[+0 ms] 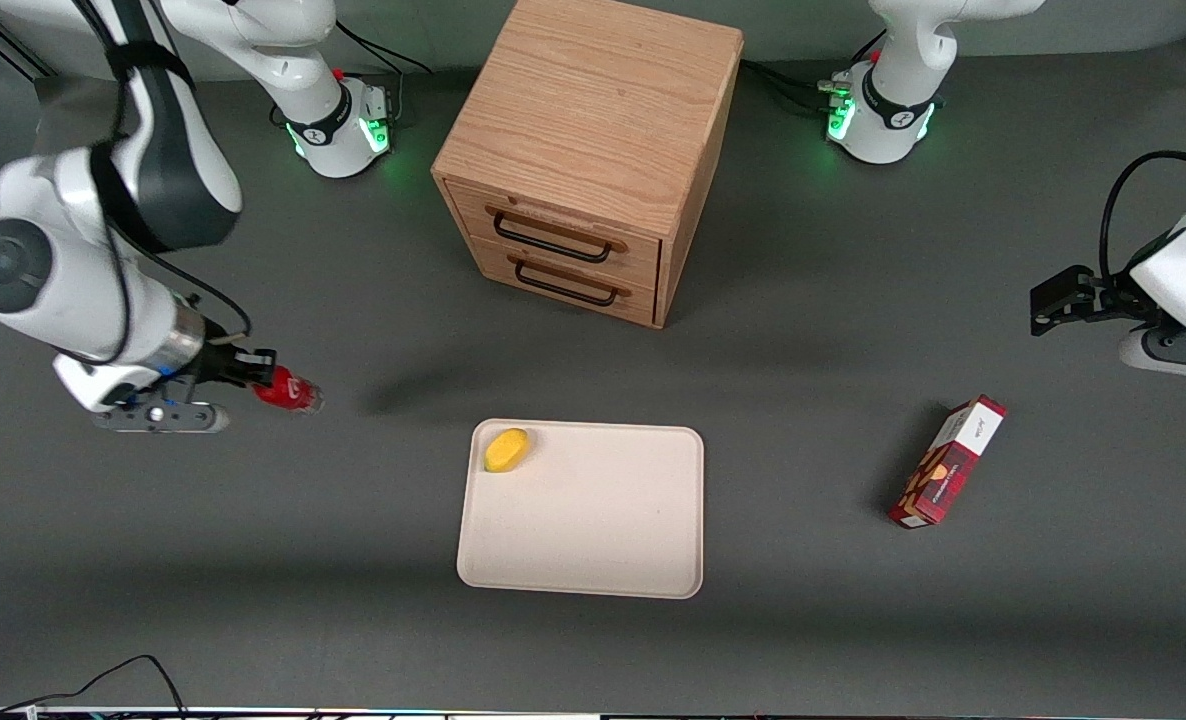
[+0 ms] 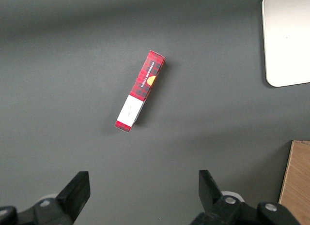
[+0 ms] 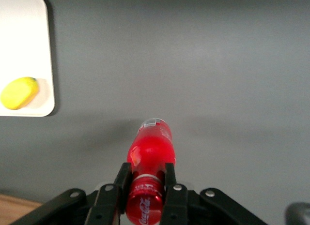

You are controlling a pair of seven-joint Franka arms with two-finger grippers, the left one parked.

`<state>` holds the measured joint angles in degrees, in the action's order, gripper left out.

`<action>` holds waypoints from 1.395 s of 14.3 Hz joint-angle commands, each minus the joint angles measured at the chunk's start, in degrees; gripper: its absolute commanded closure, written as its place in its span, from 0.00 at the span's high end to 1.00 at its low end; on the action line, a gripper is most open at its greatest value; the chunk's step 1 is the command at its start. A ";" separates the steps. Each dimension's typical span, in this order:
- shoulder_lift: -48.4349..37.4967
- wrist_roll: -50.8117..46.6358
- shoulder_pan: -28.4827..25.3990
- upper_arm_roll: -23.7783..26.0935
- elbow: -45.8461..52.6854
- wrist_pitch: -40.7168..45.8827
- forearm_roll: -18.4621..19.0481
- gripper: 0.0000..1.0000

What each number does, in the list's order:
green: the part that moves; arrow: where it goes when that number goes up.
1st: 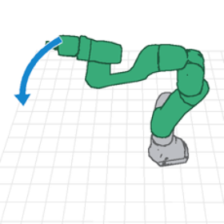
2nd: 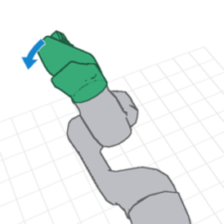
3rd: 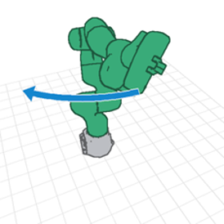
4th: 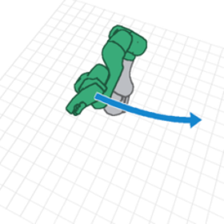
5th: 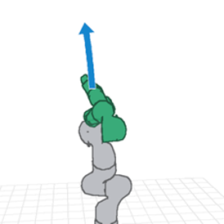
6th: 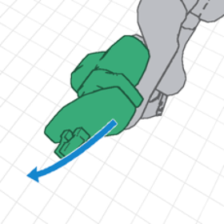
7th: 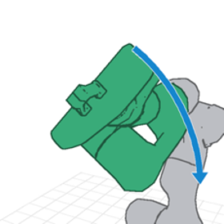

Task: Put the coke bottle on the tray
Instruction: 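Carry the bottle with the right gripper over the white tray's edge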

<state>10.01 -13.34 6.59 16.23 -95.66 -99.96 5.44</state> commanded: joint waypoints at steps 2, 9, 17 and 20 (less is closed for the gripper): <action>0.88 -1.25 0.18 -0.06 15.03 13.18 -3.57 0.00; 7.02 1.03 -6.75 0.29 21.21 7.87 -4.91 0.00; 30.40 -6.24 -19.67 -1.19 33.34 -8.04 2.81 0.00; 34.19 -8.72 -25.03 -7.24 33.70 -14.90 3.88 0.00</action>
<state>41.19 -19.74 -14.80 12.83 -66.61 -113.27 7.79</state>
